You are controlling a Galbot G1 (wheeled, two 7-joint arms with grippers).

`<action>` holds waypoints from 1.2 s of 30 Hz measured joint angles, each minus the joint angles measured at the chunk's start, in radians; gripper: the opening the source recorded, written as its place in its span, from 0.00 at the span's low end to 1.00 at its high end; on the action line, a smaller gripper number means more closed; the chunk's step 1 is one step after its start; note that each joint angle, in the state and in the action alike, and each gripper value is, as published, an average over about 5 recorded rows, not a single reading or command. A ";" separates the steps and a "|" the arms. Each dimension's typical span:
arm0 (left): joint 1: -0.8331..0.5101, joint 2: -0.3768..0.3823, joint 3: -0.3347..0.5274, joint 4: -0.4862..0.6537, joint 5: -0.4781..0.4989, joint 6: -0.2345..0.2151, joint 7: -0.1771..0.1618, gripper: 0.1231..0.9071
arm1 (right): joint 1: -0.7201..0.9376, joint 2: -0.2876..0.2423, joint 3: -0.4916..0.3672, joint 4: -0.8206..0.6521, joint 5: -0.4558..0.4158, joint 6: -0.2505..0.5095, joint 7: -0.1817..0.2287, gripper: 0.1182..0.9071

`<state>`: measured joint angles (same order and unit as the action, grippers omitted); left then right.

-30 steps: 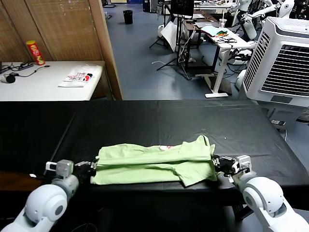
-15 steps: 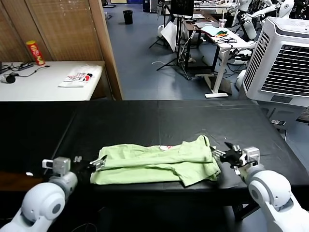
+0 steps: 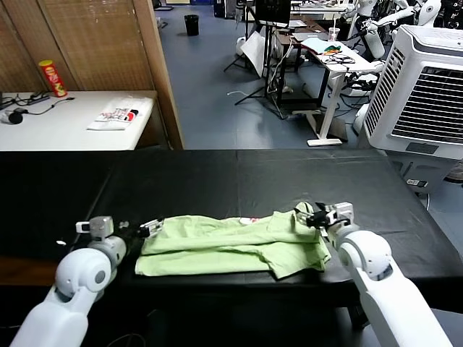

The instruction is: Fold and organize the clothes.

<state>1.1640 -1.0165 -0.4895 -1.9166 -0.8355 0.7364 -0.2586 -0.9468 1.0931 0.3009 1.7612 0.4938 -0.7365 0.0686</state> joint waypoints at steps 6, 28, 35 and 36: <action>-0.011 -0.016 -0.002 0.037 -0.035 0.000 0.005 0.85 | 0.007 0.020 -0.008 -0.033 -0.007 0.000 0.003 0.63; -0.014 -0.042 0.002 0.063 0.010 0.000 0.033 0.00 | -0.013 0.049 0.005 -0.058 -0.052 0.026 0.030 0.11; -0.015 -0.059 0.015 0.054 0.104 -0.027 0.040 0.00 | -0.028 0.070 0.021 -0.067 -0.083 0.083 0.063 0.08; -0.015 -0.060 0.017 0.054 0.111 -0.034 0.040 0.00 | -0.029 0.072 0.022 -0.068 -0.087 0.089 0.066 0.07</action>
<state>1.1487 -1.0768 -0.4727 -1.8626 -0.7246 0.7024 -0.2190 -0.9755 1.1648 0.3231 1.6931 0.4063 -0.6472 0.1347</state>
